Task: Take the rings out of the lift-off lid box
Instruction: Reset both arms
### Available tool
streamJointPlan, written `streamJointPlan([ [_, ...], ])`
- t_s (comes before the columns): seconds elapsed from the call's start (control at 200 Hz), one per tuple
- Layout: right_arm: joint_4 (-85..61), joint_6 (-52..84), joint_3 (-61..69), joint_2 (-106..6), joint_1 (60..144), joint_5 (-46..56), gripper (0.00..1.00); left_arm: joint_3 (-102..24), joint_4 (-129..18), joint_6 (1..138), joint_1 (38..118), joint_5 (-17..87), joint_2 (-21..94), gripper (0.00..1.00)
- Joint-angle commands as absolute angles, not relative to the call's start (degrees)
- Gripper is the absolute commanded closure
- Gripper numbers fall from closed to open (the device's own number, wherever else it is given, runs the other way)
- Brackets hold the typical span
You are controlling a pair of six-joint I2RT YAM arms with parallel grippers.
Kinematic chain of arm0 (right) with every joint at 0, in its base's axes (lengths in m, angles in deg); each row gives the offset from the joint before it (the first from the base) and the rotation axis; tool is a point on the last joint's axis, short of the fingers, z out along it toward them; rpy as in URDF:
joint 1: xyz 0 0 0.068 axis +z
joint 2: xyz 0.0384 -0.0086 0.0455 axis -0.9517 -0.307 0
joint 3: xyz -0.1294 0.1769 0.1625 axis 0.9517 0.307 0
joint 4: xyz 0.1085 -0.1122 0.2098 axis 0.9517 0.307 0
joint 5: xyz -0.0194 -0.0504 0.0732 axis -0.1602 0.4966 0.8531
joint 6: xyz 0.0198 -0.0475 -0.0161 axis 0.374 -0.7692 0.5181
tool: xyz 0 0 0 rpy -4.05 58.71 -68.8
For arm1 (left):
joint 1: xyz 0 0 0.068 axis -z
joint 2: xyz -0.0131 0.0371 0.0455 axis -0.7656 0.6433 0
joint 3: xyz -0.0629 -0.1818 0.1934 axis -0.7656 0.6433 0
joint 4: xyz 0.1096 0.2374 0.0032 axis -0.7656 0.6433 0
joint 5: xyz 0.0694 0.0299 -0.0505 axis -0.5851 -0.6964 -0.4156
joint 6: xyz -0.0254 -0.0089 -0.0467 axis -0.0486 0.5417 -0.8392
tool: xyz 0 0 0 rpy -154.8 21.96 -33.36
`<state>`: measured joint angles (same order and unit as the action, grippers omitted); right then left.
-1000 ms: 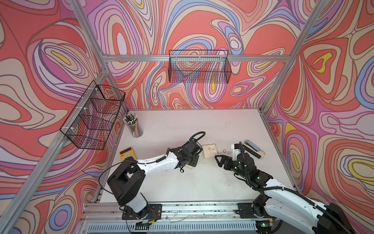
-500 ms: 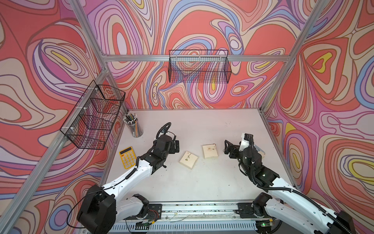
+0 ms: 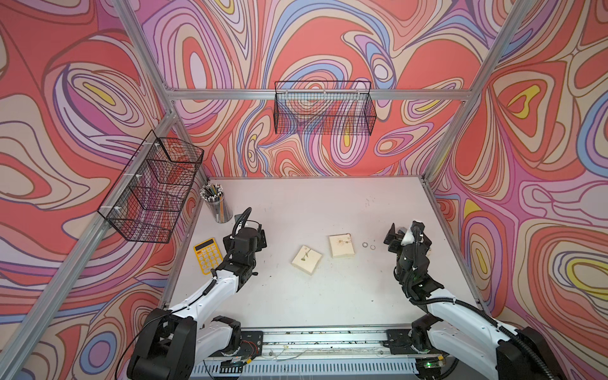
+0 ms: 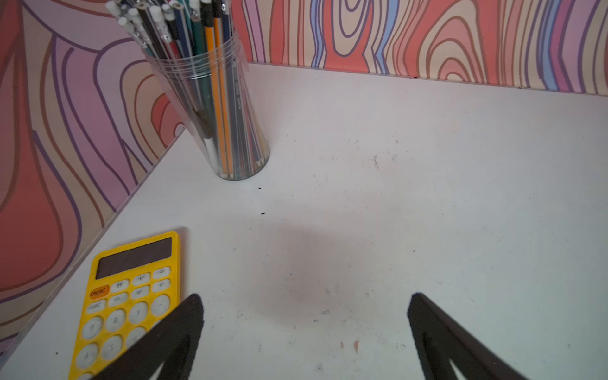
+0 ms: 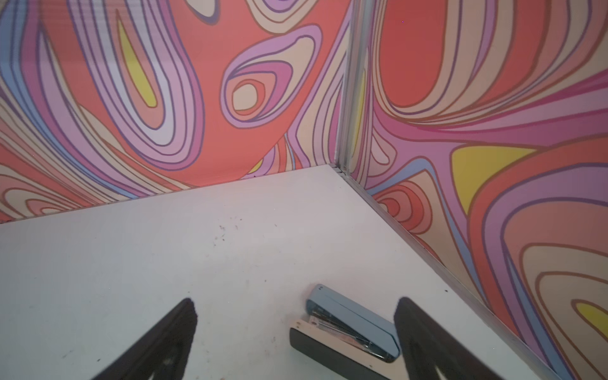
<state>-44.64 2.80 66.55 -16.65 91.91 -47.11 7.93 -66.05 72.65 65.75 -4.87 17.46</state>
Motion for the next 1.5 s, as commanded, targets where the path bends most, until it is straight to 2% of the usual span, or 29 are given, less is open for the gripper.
streamJointPlan([
  [0.0,-52.3,1.9,67.3,-19.0,89.2,-46.2,0.02,10.4,-74.0,76.7,65.5,-9.7,15.0,0.0],
  [0.15,-63.1,2.0,68.3,-28.6,86.3,-48.1,0.02,19.2,-91.9,80.6,65.3,-14.0,18.0,0.0],
  [0.29,-74.5,2.8,69.3,-38.5,84.5,-47.5,0.02,24.8,-113.8,86.2,65.1,-18.5,26.3,0.0],
  [0.441,-88.1,0.2,70.5,-48.0,83.6,-46.4,0.02,28.0,-130.8,91.0,65.1,-15.3,34.1,0.0],
  [0.781,-96.2,1.1,69.1,-58.7,80.1,-42.1,0.02,25.5,-130.7,91.7,62.5,-4.7,40.1,0.0],
  [0.997,-94.9,1.5,69.1,-58.3,78.1,-35.1,0.02,24.0,-130.3,93.4,61.4,1.3,42.8,0.0],
  [1.147,-87.6,1.2,66.4,-57.5,75.7,-25.4,0.02,21.3,-125.7,91.1,58.5,4.9,44.4,0.0],
  [1.217,-86.6,1.0,65.4,-58.7,74.7,-21.8,0.02,18.7,-117.1,89.7,58.0,4.6,42.3,0.0],
  [1.302,-88.6,1.0,64.0,-62.2,74.4,-21.9,0.02,15.1,-110.4,88.1,56.0,6.4,42.3,0.0],
  [1.387,-81.8,2.9,61.9,-60.5,72.7,-20.1,0.02,12.6,-103.3,84.9,52.9,10.6,41.2,0.0],
  [1.497,-71.0,2.5,56.0,-60.6,71.3,-13.2,0.02,12.9,-104.3,84.7,52.2,11.6,41.5,0.0],
])
